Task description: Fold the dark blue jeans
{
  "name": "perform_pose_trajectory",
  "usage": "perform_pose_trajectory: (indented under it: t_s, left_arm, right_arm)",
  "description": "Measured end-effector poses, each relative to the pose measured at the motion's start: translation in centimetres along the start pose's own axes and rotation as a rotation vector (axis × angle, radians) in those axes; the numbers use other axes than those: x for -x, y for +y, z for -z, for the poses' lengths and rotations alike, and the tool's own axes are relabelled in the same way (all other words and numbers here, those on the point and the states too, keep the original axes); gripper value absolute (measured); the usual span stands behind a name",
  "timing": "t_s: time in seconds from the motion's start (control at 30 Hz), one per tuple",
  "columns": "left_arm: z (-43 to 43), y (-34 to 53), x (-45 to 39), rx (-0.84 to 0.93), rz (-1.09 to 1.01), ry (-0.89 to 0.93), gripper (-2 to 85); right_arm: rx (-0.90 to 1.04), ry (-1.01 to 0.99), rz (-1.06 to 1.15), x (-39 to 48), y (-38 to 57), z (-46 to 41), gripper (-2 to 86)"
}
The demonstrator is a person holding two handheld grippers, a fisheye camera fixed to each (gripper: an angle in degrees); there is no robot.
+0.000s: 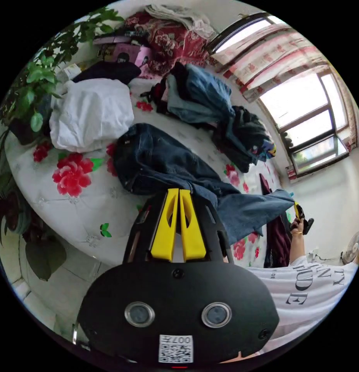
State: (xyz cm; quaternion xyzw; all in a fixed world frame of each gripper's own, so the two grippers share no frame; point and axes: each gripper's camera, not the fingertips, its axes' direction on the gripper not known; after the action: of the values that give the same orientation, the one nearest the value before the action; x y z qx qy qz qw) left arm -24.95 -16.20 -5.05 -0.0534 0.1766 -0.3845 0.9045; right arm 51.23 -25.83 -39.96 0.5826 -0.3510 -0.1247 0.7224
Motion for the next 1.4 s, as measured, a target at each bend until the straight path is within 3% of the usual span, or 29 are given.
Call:
perform_pose_trajectory:
  t_s: [0.07, 0.2, 0.37, 0.5, 0.6, 0.73, 0.83, 0.97, 1.13, 1.3, 1.4]
  left_arm:
    - [6.1, -0.7, -0.1, -0.123, -0.066, 0.008, -1.0]
    - [12.4, -1.2, 0.6, -0.149, -0.158, -0.041, -1.0]
    - [6.7, -0.6, 6.3, 0.262, -0.042, -0.316, -0.9]
    - [0.3, 1.8, 9.4, 0.474, 0.019, -0.442, -0.8]
    - [-0.5, 2.5, 9.6, 0.440, 0.048, -0.495, -0.2]
    - [2.1, 1.5, 8.4, 0.287, 0.085, -0.469, 5.0]
    - [3.0, -0.3, 6.3, 0.174, 0.059, -0.447, 6.0]
    - [-1.3, -4.5, 2.3, 0.163, -0.030, -0.327, 6.8]
    - [-9.4, -9.7, -2.3, 0.269, -0.104, -0.251, 7.2]
    - [-15.0, -15.1, -7.3, 0.325, -0.247, -0.364, 6.8]
    - [-18.0, -18.2, -9.2, 0.346, -0.294, -0.414, 6.7]
  right_arm:
    - [-0.061, 0.016, 0.028, 1.4, 2.0, 5.6, -0.2]
    - [-0.027, 0.171, -0.011, 0.9, 8.2, 11.3, -0.2]
    - [0.211, 0.445, -0.317, -5.7, 20.3, 12.9, 0.0]
    - [0.347, 0.477, -0.422, -8.5, 24.4, 12.6, 0.4]
    - [0.384, 0.541, -0.417, -7.9, 23.9, 13.3, 2.1]
    - [0.266, 0.647, -0.254, -4.0, 20.0, 14.5, 5.5]
    - [0.239, 0.552, -0.112, -2.0, 16.5, 11.1, 8.3]
    - [0.373, 0.351, -0.040, -1.4, 11.1, 0.9, 10.3]
    - [0.535, 0.348, 0.054, -0.3, 5.7, -12.7, 11.5]
    - [0.640, 0.399, 0.118, -1.4, 1.8, -22.0, 12.9]
    - [0.833, 0.490, 0.164, -3.0, 2.6, -27.5, 13.1]
